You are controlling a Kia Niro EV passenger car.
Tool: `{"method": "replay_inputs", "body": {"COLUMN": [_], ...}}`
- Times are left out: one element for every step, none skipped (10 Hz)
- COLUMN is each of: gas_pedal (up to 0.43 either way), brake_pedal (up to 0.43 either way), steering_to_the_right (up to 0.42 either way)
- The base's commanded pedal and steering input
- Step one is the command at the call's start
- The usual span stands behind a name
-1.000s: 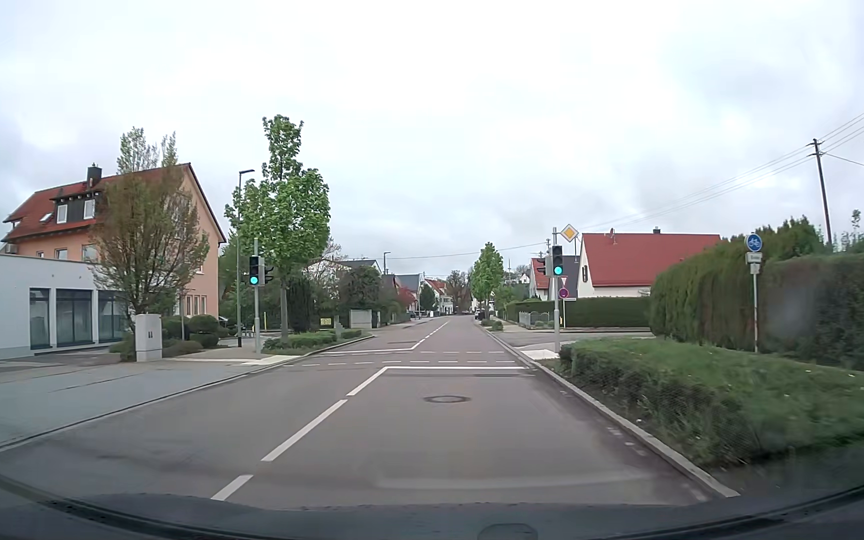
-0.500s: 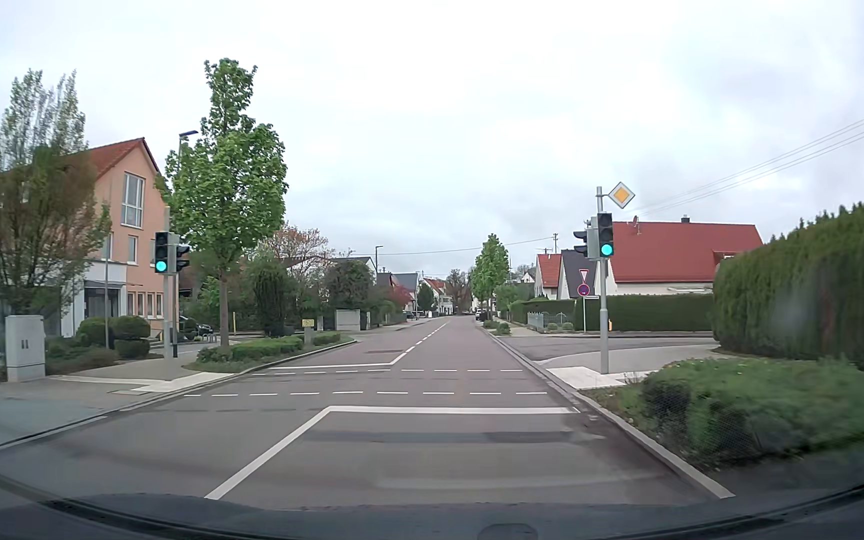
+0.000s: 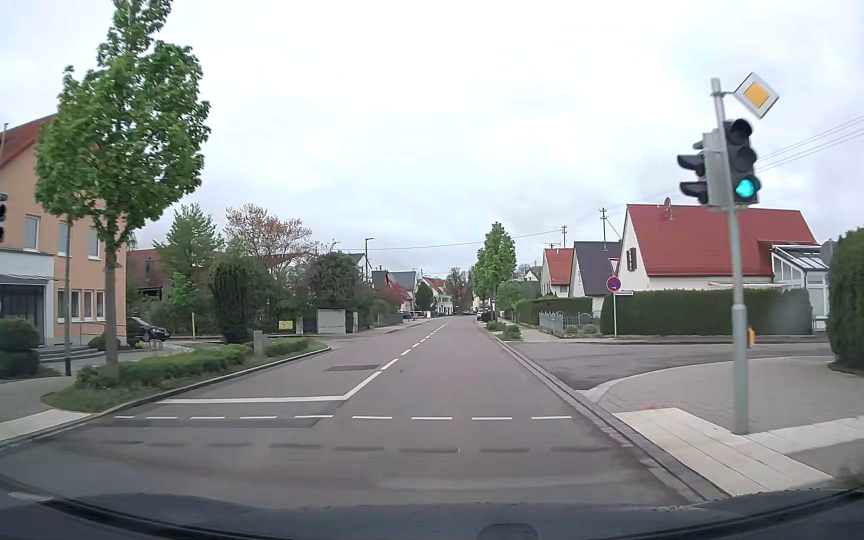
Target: Follow the waypoints while adhering to traffic rules and regulations
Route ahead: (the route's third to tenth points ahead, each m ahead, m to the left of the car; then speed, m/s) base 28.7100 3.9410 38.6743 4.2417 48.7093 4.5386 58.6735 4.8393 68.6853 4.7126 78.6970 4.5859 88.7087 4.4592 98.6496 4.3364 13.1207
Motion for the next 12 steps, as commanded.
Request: {"method": "replay_inputs", "body": {"gas_pedal": [0.138, 0.138, 0.138, 0.138, 0.138, 0.138, 0.138, 0.138, 0.138, 0.138, 0.138, 0.138], "brake_pedal": [0.000, 0.000, 0.000, 0.000, 0.000, 0.000, 0.000, 0.000, 0.000, 0.000, 0.000, 0.000], "steering_to_the_right": [0.000, -0.001, -0.001, -0.001, -0.001, -0.001, 0.000, 0.000, -0.001, -0.001, -0.001, 0.000]}}
